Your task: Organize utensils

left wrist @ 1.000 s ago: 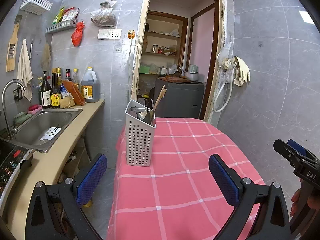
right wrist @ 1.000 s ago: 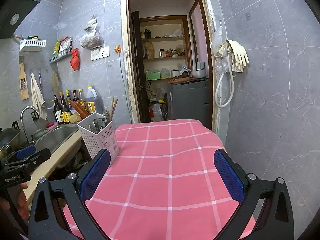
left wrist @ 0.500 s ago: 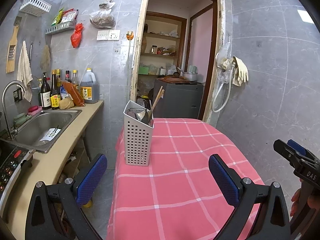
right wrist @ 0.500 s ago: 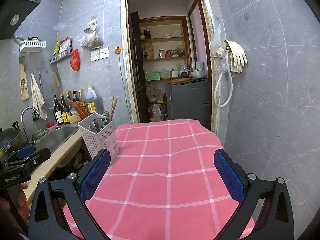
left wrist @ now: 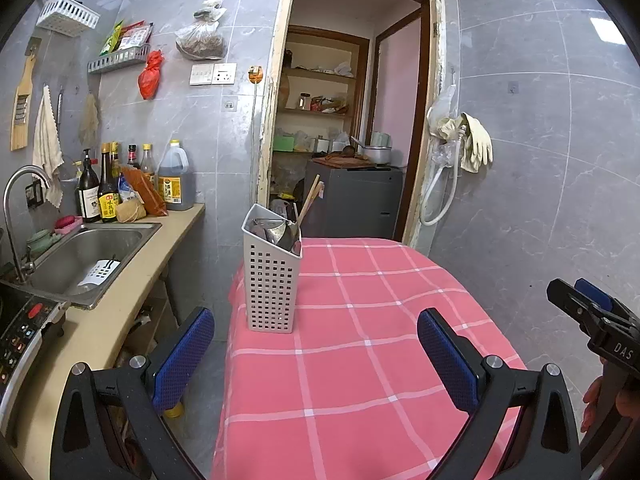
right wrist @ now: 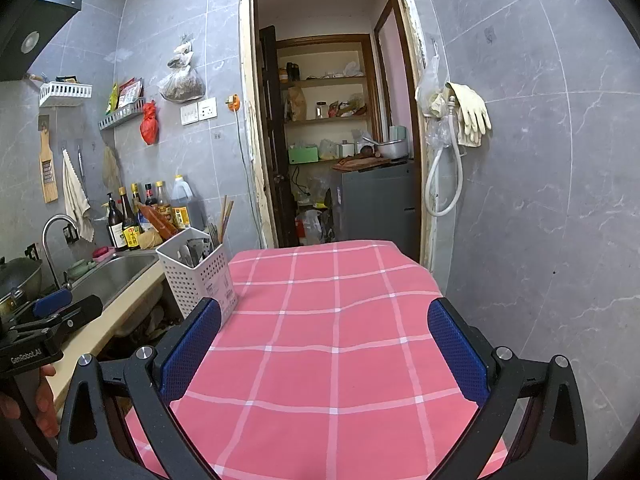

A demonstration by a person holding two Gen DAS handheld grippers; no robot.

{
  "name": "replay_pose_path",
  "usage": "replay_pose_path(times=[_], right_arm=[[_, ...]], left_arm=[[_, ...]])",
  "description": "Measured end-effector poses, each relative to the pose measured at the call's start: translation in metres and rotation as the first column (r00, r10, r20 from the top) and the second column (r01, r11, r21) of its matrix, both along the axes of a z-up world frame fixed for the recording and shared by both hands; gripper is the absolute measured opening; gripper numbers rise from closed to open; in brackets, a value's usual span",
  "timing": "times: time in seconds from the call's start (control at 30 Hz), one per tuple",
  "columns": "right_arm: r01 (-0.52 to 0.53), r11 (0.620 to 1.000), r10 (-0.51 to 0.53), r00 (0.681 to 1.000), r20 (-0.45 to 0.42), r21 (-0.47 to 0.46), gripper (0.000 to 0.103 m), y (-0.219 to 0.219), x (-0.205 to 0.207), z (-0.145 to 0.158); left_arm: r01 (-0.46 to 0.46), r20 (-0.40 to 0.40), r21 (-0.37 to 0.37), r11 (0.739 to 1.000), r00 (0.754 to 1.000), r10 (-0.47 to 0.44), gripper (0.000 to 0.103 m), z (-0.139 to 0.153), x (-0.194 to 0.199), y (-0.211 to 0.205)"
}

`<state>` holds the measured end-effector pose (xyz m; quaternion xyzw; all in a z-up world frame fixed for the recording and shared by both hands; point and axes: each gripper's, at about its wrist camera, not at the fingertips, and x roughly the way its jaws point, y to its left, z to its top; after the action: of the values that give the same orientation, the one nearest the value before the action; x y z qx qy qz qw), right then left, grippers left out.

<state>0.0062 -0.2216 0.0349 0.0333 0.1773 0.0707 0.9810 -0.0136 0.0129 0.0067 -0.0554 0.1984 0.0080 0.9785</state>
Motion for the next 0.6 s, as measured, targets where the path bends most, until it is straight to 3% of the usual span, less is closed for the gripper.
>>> replay_pose_path(times=[0.6], right_arm=[[0.001, 1.000, -0.001, 1.000, -0.001, 0.002, 0.102, 0.0006, -0.0005, -0.0013]], left_arm=[[0.000, -0.004, 0.003, 1.000, 1.000, 0.000, 0.102, -0.0010, 0.0005, -0.0015]])
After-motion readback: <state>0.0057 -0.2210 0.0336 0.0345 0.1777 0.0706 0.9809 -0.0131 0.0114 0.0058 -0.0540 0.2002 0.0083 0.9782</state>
